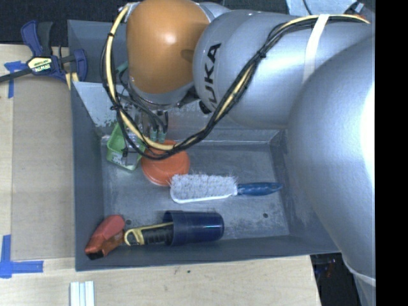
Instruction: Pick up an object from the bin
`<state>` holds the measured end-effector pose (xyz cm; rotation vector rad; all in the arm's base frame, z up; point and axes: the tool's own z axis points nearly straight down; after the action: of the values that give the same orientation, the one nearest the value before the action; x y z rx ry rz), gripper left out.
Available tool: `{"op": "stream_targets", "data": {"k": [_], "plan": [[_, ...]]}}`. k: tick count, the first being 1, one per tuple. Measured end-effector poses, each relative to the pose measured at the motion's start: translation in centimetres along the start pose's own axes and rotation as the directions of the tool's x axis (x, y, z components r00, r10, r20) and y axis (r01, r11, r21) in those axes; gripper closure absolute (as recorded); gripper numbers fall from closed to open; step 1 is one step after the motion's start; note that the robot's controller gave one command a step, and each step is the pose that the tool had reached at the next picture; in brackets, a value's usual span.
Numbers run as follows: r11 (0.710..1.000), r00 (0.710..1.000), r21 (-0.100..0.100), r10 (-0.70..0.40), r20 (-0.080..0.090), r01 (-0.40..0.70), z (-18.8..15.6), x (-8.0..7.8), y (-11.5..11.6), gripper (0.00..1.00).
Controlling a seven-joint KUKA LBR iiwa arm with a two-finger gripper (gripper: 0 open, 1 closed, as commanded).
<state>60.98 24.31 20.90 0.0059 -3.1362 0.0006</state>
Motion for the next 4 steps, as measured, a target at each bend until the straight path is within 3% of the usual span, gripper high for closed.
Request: {"op": "stream_targets", "data": {"k": [1,2,3,4], "plan": [[1.0,1.0,-0.002,0.005,0.008,-0.005,-0.6,-0.2,-0.2,0.0],[0.985,0.985,-0.001,0.174,0.005,-0.174,14.1,-1.8,0.1,0.0],[1.0,1.0,-0.005,0.007,0.018,-0.007,6.8,-1.8,-0.2,0.0],[0.987,0.987,-0.003,0.162,0.007,-0.162,13.2,-1.8,0.0,0.0]]}}
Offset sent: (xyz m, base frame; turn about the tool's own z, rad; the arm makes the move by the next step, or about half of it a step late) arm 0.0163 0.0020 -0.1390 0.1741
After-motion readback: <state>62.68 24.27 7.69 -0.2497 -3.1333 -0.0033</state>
